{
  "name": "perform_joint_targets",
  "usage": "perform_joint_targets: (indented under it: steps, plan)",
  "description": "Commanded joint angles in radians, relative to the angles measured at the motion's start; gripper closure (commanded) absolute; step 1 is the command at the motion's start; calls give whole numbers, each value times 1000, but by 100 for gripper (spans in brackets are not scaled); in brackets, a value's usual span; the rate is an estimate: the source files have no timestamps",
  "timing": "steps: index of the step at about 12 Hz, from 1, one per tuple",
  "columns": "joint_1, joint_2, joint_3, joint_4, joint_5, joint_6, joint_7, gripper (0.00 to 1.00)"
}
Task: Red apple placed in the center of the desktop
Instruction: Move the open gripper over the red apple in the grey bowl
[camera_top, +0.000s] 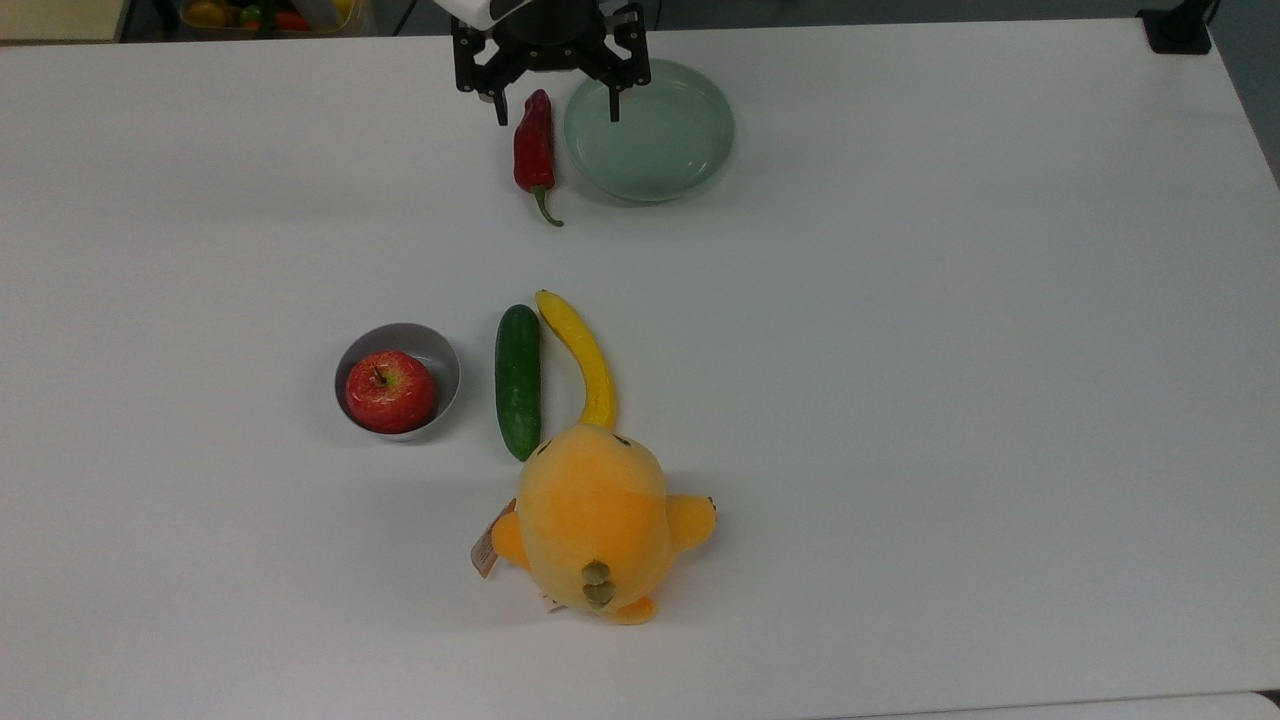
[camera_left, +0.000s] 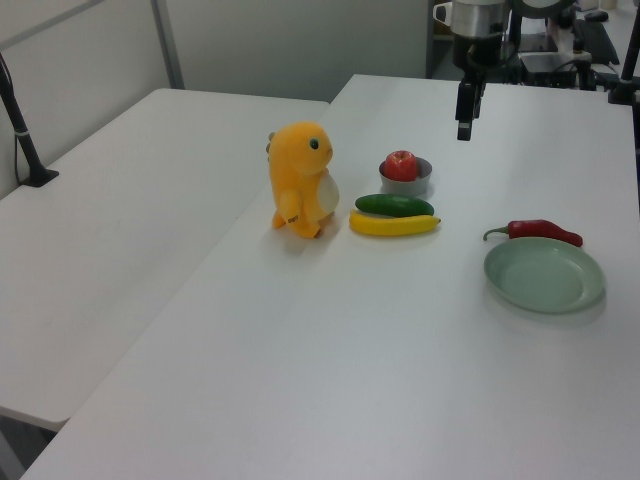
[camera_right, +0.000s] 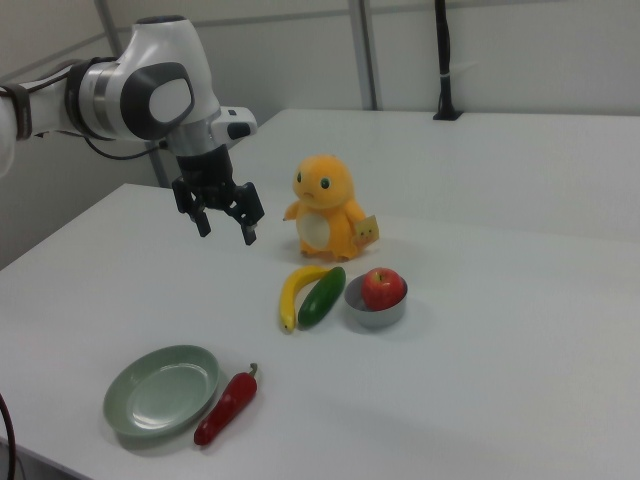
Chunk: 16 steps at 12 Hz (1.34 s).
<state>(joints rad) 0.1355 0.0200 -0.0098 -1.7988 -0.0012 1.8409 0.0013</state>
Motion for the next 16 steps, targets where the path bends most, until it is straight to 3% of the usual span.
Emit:
perform_joint_targets:
  steps: [1,7,13,16]
  plan:
    - [4,-40,-16,-22,35,-40,12,0]
    - [4,-23,-16,-25,35,59,11,0]
    - [-17,122,-18,2,18,390,9,0]
    - [-43,207,-18,60,-34,449,9,0]
